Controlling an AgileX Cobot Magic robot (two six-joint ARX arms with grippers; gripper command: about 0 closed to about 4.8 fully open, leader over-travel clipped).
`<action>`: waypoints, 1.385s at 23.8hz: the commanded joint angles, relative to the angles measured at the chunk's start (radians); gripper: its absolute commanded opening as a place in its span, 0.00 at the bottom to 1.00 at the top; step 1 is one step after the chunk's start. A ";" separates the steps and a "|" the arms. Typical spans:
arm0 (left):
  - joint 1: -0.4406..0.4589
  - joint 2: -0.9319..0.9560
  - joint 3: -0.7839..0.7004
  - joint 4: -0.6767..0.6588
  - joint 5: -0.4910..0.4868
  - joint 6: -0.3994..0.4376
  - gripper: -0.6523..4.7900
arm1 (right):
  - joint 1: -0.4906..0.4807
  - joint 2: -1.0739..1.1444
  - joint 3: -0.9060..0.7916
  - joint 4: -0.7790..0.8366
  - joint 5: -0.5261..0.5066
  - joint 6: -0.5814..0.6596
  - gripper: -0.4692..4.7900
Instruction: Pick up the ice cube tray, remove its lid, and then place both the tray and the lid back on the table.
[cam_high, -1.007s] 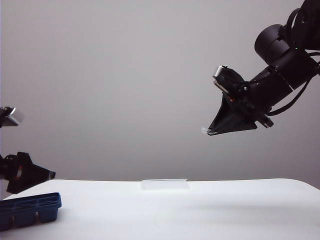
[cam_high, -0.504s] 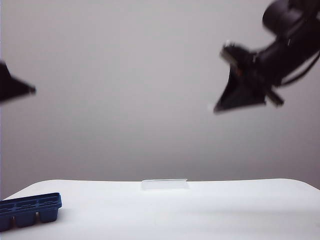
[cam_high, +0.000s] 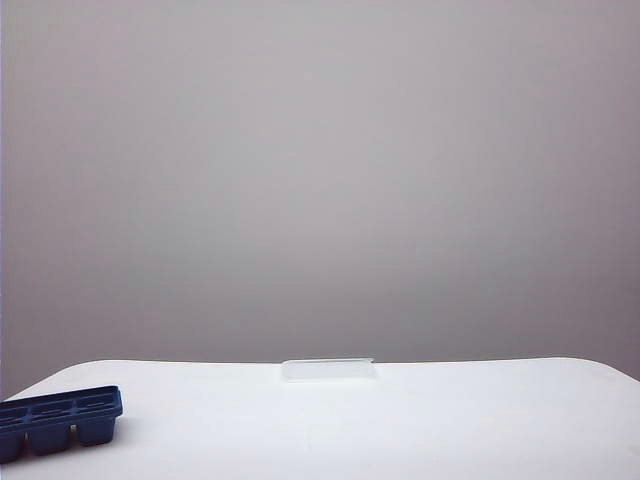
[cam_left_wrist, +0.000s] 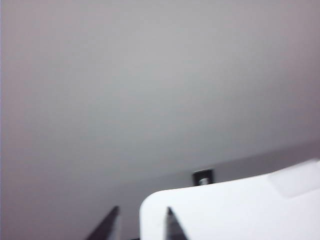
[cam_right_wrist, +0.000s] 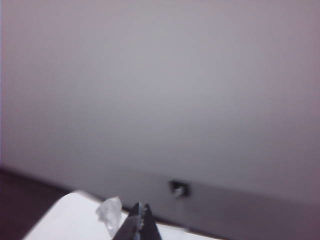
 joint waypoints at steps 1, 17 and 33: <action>0.002 -0.040 0.005 -0.066 0.006 -0.080 0.34 | -0.002 -0.139 -0.106 0.013 0.112 -0.035 0.08; 0.002 -0.340 -0.200 -0.137 0.117 -0.231 0.15 | 0.001 -0.849 -0.689 0.056 0.316 0.020 0.08; 0.004 -0.340 -0.319 -0.130 0.122 -0.232 0.12 | 0.000 -0.963 -0.996 -0.018 0.332 0.076 0.08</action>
